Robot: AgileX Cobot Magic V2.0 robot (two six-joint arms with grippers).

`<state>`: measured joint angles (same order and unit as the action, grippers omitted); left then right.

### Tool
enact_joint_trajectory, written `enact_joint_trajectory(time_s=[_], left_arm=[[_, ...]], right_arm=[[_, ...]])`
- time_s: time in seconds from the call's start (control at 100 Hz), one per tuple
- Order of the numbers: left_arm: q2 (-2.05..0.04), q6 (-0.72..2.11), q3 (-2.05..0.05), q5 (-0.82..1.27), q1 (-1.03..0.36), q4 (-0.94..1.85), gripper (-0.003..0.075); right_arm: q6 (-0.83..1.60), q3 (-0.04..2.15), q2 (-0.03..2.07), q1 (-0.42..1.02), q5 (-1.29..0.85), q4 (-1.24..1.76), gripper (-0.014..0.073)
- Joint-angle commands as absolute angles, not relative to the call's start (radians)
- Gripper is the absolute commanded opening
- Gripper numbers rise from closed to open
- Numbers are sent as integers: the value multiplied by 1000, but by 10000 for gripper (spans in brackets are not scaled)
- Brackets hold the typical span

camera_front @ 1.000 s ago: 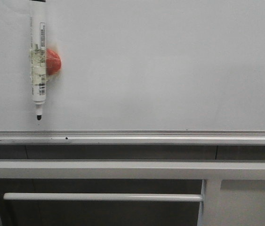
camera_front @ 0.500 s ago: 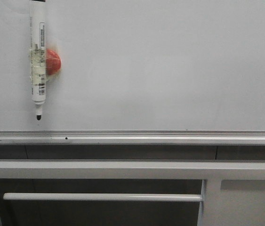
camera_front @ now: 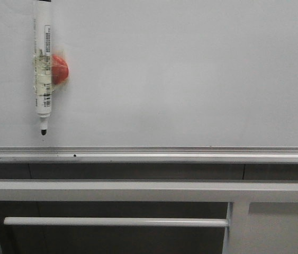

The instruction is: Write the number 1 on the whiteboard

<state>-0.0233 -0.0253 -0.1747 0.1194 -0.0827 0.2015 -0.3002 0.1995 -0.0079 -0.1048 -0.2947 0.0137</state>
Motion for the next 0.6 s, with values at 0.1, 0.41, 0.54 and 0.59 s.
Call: enact_joint_trajectory(time_s=[0.1,0.41,0.54,0.59], left_arm=[[-133,-28,-350,194,-91,194,-20],[-264,-28,-467,175,-91,258,-20],[-282,-19,-467,208,-91,317,-20],[-284,19,-467,247,-91,325,-20]], right_arm=[[-241,282,30,-103,-343,0,-63],[-213,293,58,-103,-375,12,-63],[-213,293,58,-103,-383,14,-63],[-213,293,58,-103,-383,16,-63]])
